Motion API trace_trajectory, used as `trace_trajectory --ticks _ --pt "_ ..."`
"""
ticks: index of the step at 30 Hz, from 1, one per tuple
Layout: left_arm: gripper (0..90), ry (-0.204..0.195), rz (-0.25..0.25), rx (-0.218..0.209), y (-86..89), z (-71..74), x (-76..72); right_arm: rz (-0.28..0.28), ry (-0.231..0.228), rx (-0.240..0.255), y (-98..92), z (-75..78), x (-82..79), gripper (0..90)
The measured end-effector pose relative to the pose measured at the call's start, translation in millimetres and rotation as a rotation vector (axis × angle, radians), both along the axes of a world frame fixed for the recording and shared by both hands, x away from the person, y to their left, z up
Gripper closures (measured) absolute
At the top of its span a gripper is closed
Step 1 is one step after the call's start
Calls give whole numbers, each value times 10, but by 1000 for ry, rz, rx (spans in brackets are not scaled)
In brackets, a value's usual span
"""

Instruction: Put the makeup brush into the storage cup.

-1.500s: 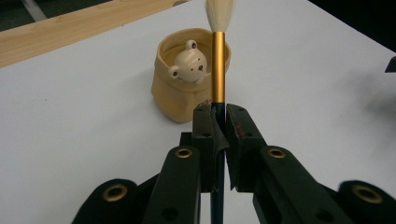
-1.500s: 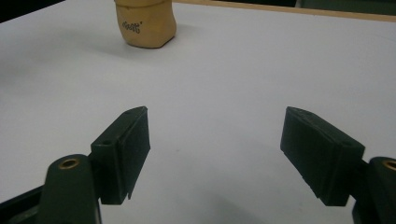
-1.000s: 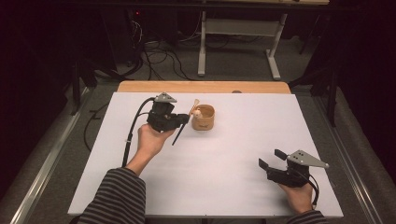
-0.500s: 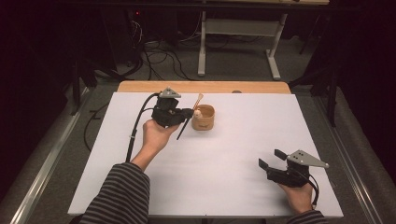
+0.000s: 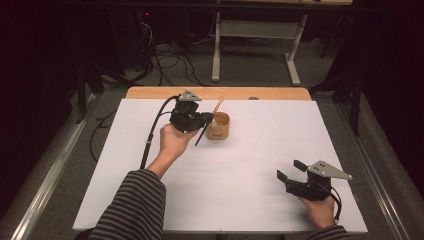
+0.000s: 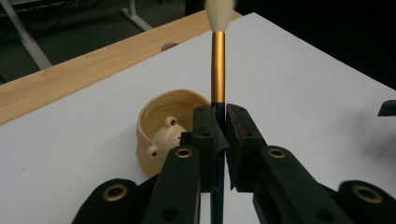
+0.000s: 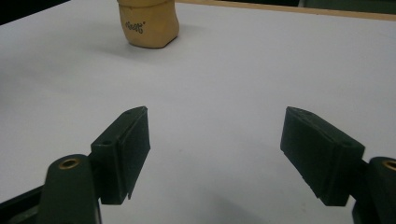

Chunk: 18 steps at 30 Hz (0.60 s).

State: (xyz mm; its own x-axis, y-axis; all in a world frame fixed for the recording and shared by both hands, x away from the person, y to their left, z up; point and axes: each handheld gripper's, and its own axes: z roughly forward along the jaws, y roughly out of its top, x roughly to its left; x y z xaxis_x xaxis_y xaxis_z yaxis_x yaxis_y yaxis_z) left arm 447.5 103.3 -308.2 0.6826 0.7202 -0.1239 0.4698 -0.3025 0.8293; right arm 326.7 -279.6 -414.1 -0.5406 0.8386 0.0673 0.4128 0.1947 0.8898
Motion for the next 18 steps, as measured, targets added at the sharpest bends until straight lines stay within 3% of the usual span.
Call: trace_trajectory --ticks 18 --pt "833 -46 -8 9 -172 25 134 8 -4 -11 14 -3 2 257"
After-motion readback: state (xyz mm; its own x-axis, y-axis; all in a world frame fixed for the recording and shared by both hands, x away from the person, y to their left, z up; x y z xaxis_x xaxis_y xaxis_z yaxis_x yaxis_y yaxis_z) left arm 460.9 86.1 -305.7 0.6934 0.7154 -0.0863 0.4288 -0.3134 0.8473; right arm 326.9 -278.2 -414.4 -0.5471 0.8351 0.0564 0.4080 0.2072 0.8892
